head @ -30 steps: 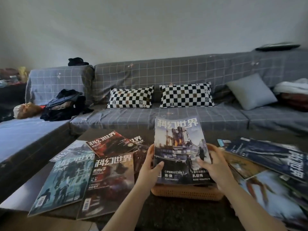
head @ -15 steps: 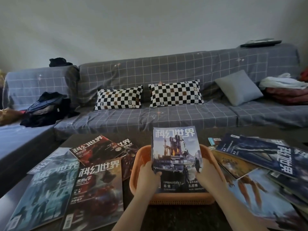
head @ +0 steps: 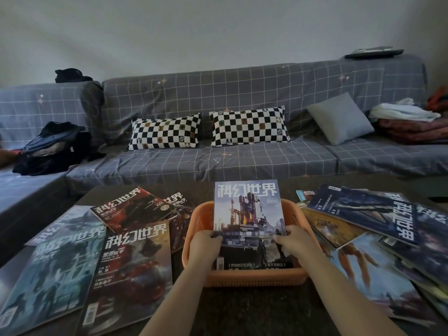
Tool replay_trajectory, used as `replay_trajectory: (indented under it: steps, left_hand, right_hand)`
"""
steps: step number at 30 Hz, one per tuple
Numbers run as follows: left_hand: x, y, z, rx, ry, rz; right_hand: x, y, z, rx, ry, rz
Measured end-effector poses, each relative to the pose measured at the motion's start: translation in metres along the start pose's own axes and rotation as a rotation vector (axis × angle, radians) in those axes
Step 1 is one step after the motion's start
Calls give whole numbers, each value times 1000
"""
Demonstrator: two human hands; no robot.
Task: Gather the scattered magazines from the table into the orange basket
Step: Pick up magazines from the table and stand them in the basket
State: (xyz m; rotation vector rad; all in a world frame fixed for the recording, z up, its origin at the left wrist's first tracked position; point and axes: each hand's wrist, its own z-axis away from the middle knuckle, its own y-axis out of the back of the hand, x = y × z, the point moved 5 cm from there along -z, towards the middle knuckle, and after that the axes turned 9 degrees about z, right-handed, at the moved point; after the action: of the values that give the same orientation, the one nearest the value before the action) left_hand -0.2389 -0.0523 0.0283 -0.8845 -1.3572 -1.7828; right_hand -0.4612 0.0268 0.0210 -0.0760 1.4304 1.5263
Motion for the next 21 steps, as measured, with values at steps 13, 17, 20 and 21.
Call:
replay_trajectory:
  steps: [13, 17, 20, 21]
  left_hand:
    - [4, 1, -12, 28, -20, -191]
    - [5, 1, -10, 19, -32, -190]
    - [7, 3, -6, 2, -34, -163]
    - [7, 2, -4, -8, -37, -140]
  right_hand:
    - [-1, -1, -10, 59, 27, 190]
    - [-1, -1, -8, 69, 25, 186]
    - [-3, -1, -7, 32, 7, 154]
    - [-4, -1, -6, 15, 0, 122]
